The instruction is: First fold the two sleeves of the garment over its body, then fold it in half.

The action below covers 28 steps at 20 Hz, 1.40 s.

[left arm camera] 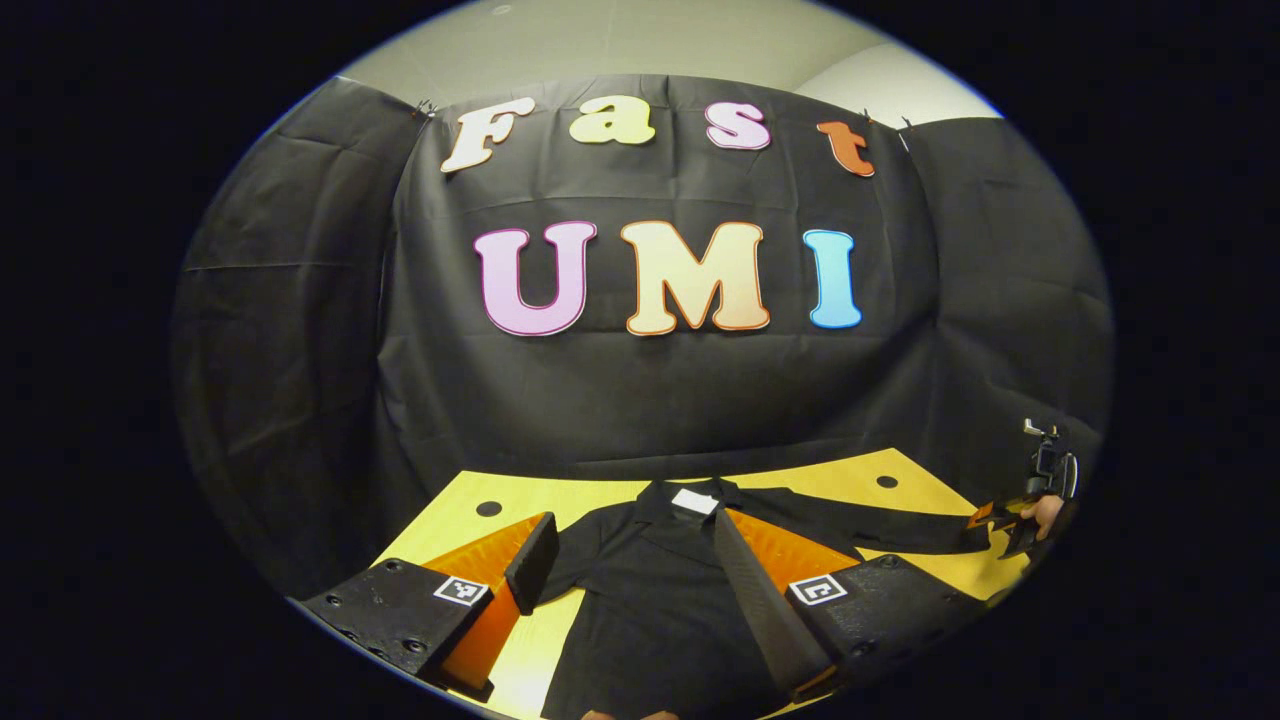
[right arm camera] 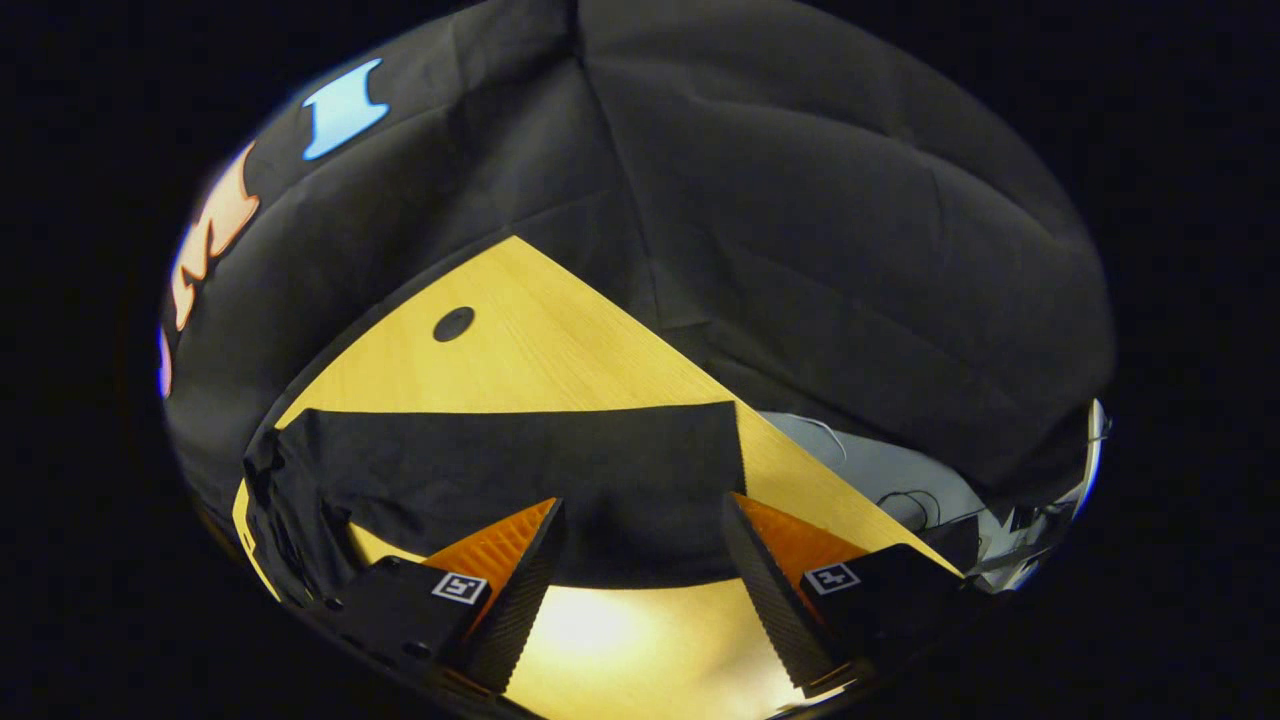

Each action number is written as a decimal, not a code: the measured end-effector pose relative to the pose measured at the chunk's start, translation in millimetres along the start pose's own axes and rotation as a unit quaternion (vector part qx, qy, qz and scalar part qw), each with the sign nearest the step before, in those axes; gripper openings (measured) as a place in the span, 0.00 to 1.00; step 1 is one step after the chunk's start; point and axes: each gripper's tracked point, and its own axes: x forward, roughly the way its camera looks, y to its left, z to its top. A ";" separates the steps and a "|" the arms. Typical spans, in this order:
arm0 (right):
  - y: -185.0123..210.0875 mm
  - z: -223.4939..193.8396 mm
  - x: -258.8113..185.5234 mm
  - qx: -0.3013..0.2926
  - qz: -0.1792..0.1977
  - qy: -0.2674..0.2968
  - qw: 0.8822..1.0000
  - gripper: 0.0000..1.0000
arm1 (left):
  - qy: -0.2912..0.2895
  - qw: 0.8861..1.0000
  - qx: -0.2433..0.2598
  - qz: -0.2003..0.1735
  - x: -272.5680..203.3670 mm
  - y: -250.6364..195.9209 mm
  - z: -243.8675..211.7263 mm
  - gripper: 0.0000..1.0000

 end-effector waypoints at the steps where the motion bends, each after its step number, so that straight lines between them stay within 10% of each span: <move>1: -1.5 -0.1 3.1 0.006 -0.002 0.014 1.000 0.94 | 0.001 1.000 0.001 0.000 0.2 0.4 -0.6 0.93; 12: -9.2 -6.4 4.0 -0.023 -0.048 0.024 0.998 0.97 | 0.009 1.000 -0.002 0.013 0.4 12.3 -5.6 0.92; 14: 1.0 -2.5 3.1 -0.041 -0.042 0.014 0.998 0.88 | 0.010 1.000 -0.005 0.018 -1.4 16.3 -6.7 0.93; 19: 19.5 -5.9 6.0 -0.052 -0.052 -0.004 0.997 0.09 | 0.012 1.000 -0.006 0.026 -3.2 22.2 -8.7 0.92; 28: 31.1 5.1 -6.7 -0.069 -0.021 -0.021 0.997 0.02 | 0.007 0.999 -0.016 0.040 -7.4 40.1 -9.7 0.93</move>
